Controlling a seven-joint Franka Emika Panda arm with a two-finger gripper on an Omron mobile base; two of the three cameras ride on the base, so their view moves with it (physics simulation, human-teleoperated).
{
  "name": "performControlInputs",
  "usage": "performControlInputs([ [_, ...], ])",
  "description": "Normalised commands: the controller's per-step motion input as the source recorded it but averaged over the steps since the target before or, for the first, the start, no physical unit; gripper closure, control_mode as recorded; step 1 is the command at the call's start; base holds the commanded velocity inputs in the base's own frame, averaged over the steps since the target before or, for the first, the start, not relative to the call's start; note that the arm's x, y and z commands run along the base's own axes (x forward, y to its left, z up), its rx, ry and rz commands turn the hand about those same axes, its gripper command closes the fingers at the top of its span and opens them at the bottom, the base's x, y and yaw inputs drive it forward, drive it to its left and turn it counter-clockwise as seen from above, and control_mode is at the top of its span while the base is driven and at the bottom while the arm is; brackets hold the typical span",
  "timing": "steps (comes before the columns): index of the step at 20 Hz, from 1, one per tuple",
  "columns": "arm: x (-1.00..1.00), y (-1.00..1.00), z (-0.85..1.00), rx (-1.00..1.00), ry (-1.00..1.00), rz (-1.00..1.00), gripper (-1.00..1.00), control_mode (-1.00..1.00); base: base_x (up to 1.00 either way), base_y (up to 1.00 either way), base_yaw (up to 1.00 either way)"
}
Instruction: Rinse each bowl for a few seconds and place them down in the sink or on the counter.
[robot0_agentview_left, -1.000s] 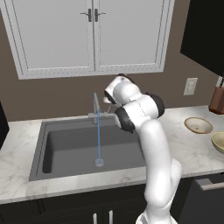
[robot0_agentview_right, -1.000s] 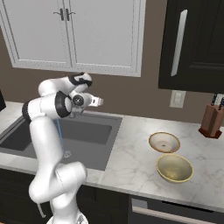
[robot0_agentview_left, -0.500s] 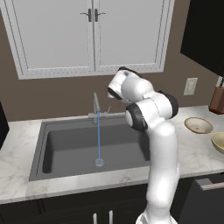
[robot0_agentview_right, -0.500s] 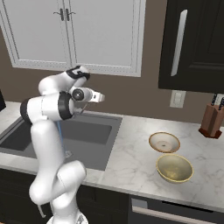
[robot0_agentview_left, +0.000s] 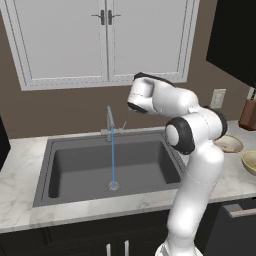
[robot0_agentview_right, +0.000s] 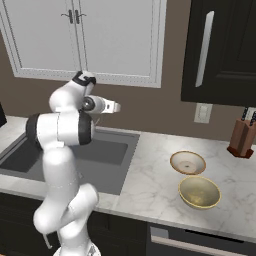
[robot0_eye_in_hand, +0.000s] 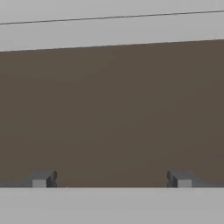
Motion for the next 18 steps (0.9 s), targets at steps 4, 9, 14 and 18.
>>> performControlInputs([
  [4, -0.53, -0.15, 0.15, -0.10, 0.01, 0.02, -1.00, -1.00, 0.00, 0.00, 0.00],
  [9, -0.49, -0.16, 0.12, -0.12, 0.01, 0.01, -1.00, -1.00, 0.00, 0.00, 0.00],
  [14, -0.45, -0.19, 0.12, -0.13, 0.02, 0.00, -1.00, -1.00, 0.00, 0.00, 0.00],
  [18, -0.37, -0.20, 0.16, -0.13, 0.03, 0.00, -1.00, -1.00, 0.00, 0.00, 0.00],
])
